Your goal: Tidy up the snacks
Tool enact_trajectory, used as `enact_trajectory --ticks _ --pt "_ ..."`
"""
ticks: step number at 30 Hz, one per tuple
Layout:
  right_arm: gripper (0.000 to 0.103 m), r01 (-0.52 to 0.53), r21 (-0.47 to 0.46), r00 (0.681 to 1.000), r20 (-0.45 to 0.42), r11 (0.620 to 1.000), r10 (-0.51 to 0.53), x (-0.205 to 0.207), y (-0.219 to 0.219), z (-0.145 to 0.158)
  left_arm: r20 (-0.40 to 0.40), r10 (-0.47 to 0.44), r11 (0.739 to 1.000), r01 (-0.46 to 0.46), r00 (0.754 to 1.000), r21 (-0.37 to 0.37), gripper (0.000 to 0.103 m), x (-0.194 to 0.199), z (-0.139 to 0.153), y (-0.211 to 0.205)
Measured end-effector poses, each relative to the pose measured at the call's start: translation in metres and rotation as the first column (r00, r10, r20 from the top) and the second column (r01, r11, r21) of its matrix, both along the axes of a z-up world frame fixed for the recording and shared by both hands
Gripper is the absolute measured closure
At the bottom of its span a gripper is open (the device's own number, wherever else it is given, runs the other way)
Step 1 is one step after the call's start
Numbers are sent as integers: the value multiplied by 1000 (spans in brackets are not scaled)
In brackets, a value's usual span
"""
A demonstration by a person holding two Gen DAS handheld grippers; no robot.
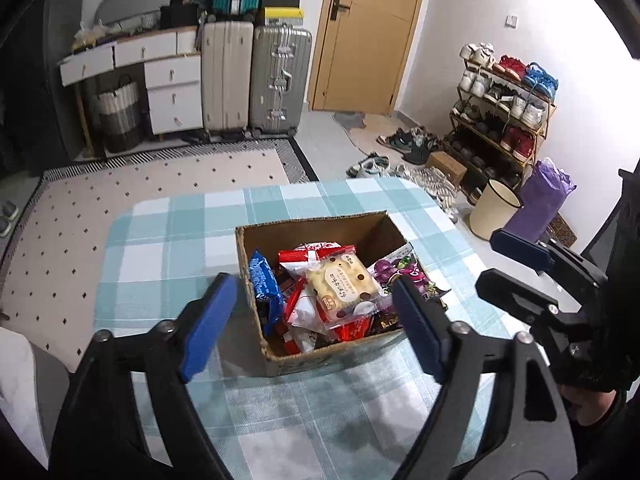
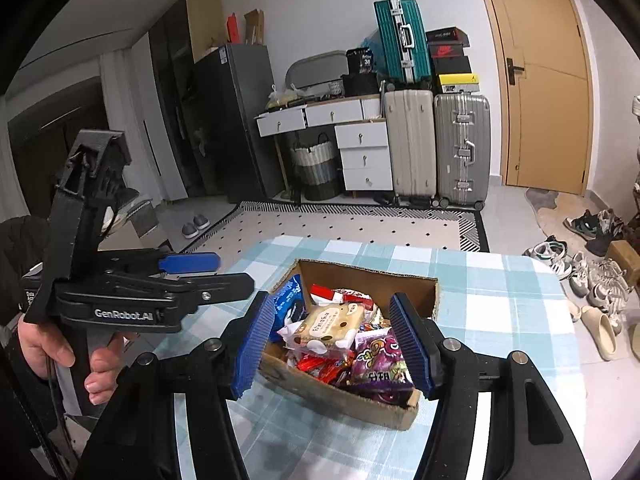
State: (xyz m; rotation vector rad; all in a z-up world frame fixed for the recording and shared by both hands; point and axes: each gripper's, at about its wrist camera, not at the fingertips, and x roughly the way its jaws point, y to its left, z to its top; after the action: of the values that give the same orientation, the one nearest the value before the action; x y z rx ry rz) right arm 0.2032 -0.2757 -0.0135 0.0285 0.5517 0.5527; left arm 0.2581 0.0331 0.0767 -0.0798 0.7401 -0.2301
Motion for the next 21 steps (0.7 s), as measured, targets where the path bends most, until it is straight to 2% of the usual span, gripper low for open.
enact_trajectory --ticks 6,8,10,13,21 --pt "31 22 22 999 35 1000 -23 -31 -11 8 52 38 999 -38 998 14 17 -40 11 4" --pt "29 27 31 998 47 999 -28 -42 -15 9 72 56 998 -57 996 21 13 -54 11 6" --pt "24 35 37 997 64 999 -38 -54 -20 10 85 73 997 -76 994 24 2 -68 11 7" --pt "19 43 51 995 86 998 -47 -73 -25 9 111 95 995 -98 989 15 1 -86 8 11" --pt "11 60 61 988 137 996 -68 -114 -38 -3 138 146 989 -150 980 18 1 -129 -14 22"
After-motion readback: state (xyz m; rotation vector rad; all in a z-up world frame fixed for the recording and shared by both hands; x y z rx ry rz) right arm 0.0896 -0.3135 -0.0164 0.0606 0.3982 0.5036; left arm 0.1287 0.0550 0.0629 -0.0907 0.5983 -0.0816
